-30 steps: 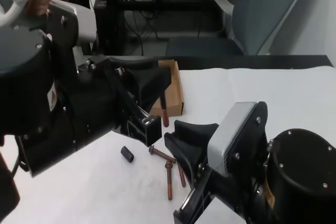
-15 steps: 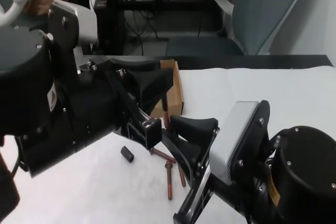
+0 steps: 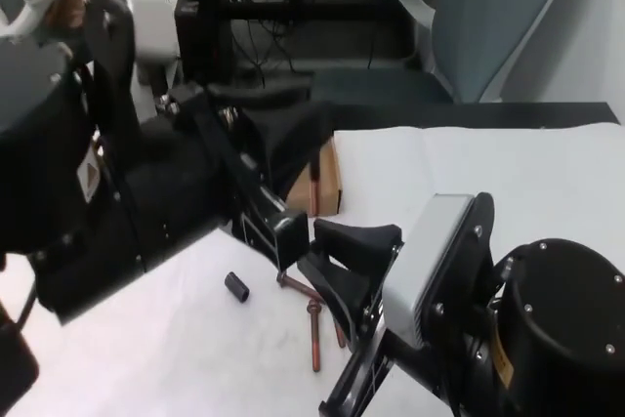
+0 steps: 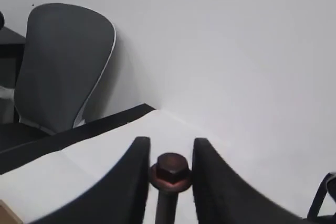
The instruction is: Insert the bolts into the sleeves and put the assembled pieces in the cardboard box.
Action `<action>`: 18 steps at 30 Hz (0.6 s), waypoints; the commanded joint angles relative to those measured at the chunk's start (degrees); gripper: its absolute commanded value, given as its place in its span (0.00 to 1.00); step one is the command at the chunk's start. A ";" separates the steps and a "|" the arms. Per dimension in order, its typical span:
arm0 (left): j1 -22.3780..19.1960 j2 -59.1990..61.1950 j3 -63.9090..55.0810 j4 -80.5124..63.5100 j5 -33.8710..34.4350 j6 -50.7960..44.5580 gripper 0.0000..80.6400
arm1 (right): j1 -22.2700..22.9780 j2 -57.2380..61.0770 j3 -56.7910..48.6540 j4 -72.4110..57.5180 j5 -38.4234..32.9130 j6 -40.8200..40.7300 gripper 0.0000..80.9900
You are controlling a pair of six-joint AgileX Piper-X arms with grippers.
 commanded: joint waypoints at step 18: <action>-0.36 -0.31 -0.25 1.86 0.07 -0.98 0.02 | 0.05 -0.05 -0.25 -6.32 1.92 -0.59 0.01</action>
